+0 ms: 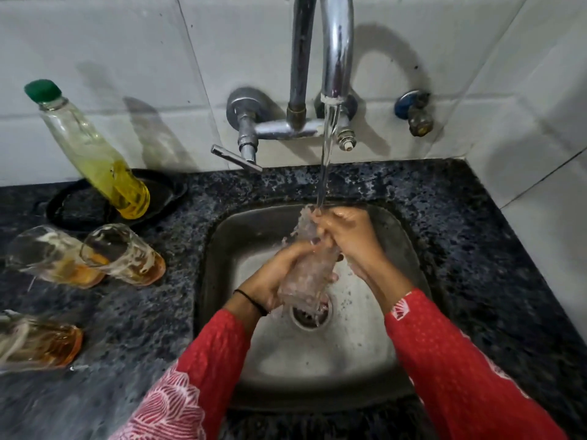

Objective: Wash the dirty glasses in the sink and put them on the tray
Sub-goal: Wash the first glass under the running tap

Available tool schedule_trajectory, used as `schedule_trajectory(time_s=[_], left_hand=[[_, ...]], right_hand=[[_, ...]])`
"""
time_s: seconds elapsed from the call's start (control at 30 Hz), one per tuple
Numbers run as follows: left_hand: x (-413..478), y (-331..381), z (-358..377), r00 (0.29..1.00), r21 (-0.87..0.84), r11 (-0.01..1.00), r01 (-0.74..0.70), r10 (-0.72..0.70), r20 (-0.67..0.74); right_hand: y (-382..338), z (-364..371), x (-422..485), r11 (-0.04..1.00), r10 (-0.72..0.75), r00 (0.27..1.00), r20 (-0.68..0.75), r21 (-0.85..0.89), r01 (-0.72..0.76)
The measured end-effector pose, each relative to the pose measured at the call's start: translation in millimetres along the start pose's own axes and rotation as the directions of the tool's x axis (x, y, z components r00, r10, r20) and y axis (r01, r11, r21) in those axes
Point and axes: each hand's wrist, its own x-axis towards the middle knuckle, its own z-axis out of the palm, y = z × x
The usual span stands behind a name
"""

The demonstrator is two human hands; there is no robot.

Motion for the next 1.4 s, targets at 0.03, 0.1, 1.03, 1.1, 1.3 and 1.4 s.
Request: schedule_trajectory(time_s=[0.03,0.1,1.03,1.1,1.3,1.4], left_hand=[[2,0,-2,0.999,-0.019,0.999,0.049,-0.049,0.000],[5,-2,3,0.993,0.242,0.969,-0.041,0.066,-0.094],[1,0,-3,0.990,0.158,0.978,-0.136,0.139,-0.006],[2,-3,-4,0.992,0.193,0.974,-0.119,0.126,-0.022],[11,-5,-9,0.934,0.659,0.721,-0.215,0.349,-0.077],[4,8,-6,0.976,0.240,0.947,-0.215,0.214,0.032]], right_hand=[[0,0,1,1.000,0.020,0.999,-0.030,0.005,-0.020],[1,1,7,0.991,0.040,0.999,-0.013,-0.127,-0.042],[-8,0,-2,0.957,0.080,0.990,0.117,0.270,-0.109],[-3,2,-1,0.980,0.074,0.993,0.093,0.179,-0.089],[-2,5,-4,0.997,0.068,0.997,0.044,-0.025,-0.067],[-6,1,1,0.954,0.093,0.995,-0.019,0.289,-0.084]])
